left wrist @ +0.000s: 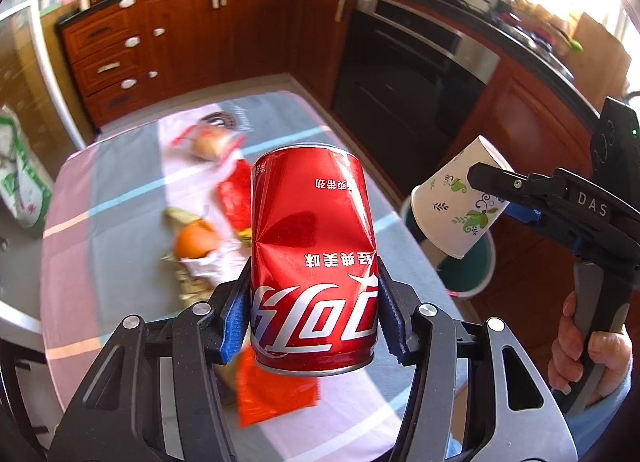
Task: Collect trash
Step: 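Carry the can with the left tool while the right tool carries the cup to the bin, then open the right tool over the bin while the left tool drops the can in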
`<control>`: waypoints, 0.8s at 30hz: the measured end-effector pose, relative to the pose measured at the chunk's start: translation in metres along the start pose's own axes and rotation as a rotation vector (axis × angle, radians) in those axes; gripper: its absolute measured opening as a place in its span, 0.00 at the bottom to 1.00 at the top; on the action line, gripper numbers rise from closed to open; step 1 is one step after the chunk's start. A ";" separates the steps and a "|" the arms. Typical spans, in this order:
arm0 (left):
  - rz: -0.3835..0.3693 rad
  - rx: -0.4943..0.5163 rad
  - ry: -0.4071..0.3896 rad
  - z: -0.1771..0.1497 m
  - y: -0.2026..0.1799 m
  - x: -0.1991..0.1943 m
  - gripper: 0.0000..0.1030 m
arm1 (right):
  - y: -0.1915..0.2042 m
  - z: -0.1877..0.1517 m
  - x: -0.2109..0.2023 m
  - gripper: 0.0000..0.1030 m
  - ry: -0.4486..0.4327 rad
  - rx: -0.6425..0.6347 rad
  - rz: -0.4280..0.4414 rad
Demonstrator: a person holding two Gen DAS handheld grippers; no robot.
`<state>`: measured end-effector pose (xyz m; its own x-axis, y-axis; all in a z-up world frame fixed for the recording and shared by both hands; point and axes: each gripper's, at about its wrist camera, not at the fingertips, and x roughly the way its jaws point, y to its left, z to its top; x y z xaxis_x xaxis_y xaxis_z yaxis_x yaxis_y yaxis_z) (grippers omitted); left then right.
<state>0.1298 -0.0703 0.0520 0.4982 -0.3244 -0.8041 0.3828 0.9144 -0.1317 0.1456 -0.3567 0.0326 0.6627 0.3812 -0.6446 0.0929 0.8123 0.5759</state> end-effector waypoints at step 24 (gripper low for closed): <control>-0.140 0.271 0.236 0.020 -0.163 0.155 0.54 | -0.205 -0.009 -0.014 0.57 0.024 0.347 -0.192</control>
<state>0.1602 -0.2743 -0.0394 0.2456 -0.3482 -0.9047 0.6422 0.7575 -0.1172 0.1102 -0.5243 -0.0809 0.5915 0.2508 -0.7663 0.4616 0.6740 0.5768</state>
